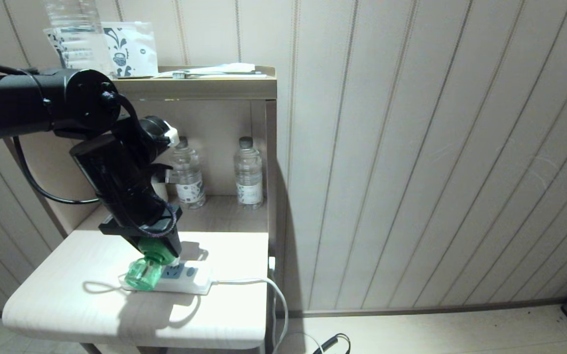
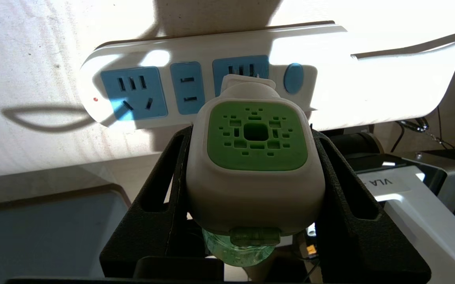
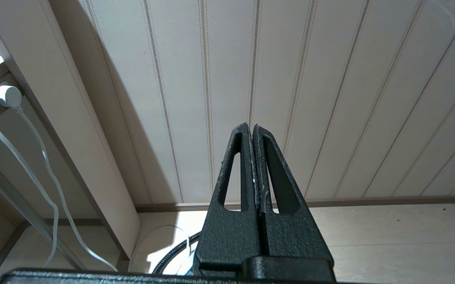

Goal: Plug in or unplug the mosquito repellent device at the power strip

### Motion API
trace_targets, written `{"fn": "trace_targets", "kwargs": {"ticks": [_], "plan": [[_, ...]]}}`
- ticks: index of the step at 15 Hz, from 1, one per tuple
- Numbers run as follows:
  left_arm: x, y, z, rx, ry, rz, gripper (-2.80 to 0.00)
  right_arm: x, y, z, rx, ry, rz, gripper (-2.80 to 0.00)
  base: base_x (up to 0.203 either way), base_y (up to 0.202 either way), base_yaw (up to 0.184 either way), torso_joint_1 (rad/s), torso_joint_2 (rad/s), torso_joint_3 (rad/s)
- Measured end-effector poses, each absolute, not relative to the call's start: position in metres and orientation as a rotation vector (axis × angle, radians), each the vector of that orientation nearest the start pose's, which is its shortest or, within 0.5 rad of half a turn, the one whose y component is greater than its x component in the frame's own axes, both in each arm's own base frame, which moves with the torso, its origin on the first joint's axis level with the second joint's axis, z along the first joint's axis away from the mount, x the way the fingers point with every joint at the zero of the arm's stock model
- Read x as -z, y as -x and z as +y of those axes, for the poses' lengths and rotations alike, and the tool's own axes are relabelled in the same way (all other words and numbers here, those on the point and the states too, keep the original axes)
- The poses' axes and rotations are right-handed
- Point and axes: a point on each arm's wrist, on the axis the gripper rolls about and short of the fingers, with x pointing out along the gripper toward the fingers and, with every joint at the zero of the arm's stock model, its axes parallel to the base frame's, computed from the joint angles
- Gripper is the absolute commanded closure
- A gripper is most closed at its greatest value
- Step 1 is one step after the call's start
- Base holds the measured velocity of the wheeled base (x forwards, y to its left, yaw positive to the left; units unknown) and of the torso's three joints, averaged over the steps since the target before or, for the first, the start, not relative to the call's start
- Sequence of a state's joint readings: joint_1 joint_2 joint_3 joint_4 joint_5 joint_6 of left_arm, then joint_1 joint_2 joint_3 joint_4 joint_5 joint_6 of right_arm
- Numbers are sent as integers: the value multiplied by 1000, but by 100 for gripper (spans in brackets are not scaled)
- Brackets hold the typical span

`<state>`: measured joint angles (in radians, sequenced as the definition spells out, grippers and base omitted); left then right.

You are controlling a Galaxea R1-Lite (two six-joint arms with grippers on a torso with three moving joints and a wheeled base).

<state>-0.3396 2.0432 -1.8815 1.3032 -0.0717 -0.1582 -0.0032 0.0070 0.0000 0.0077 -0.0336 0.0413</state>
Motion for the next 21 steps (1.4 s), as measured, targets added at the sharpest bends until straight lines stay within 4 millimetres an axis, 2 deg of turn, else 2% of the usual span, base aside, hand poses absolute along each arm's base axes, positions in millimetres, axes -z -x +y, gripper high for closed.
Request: {"fn": "trace_targets", "kwargs": {"ticks": [14, 21], "plan": [[-205, -319, -112, 190, -69, 1473, 0, -75, 22, -1, 37, -41, 14, 0, 0, 0, 0, 0, 0, 0], [-204, -317, -119, 204, -81, 1475, 0, -75, 22, -1, 37, -41, 14, 0, 0, 0, 0, 0, 0, 0]]}}
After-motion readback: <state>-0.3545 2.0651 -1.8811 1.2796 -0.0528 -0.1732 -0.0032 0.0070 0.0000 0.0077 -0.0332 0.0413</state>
